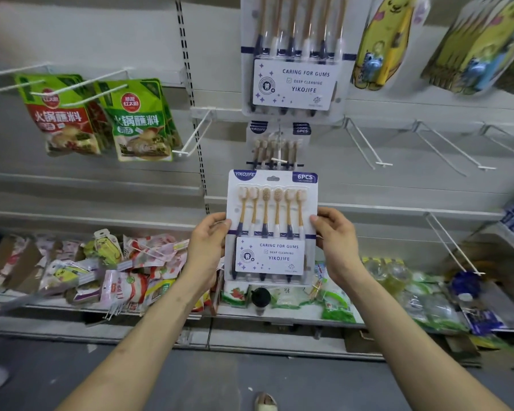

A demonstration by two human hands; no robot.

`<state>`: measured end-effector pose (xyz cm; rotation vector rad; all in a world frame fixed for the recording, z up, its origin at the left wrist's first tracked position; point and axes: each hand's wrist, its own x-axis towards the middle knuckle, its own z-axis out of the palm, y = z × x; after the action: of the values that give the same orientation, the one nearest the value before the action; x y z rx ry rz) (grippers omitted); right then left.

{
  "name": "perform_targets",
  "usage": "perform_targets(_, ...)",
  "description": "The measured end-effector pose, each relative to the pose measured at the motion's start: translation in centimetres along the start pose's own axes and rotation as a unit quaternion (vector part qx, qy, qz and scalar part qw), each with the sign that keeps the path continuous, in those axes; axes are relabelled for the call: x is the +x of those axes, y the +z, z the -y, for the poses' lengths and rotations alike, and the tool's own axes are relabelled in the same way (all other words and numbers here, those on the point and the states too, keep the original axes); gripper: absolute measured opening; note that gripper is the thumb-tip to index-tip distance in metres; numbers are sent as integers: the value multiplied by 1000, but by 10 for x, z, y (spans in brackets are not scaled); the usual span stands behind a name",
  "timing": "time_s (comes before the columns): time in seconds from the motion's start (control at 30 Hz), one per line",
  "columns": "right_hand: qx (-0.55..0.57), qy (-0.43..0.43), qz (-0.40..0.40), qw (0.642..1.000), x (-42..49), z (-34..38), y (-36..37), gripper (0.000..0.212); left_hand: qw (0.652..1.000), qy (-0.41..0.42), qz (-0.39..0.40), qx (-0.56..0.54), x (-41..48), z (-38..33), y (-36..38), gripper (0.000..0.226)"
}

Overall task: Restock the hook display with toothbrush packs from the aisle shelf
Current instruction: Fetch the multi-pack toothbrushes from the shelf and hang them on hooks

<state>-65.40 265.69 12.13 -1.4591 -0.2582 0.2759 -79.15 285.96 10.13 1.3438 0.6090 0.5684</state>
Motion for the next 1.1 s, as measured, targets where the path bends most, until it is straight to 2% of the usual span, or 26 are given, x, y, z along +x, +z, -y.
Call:
perform_targets(0.57,-15,8,-18,1000,76,-11,0,13,999,5,-19,32,69,-2,30,14)
perform_targets(0.87,-81,33,-52,995,163,-21,20,4,989,5,-46,143,175,5,59,7)
perform_targets(0.97,-98,42,-63,992,196,-22,27,4,988,-11,-68,139,207,3,71,5)
perform_targets(1.1,-132,48,-77,987,222,-15,37,9,983,-10,-81,163,231,-3,82,15)
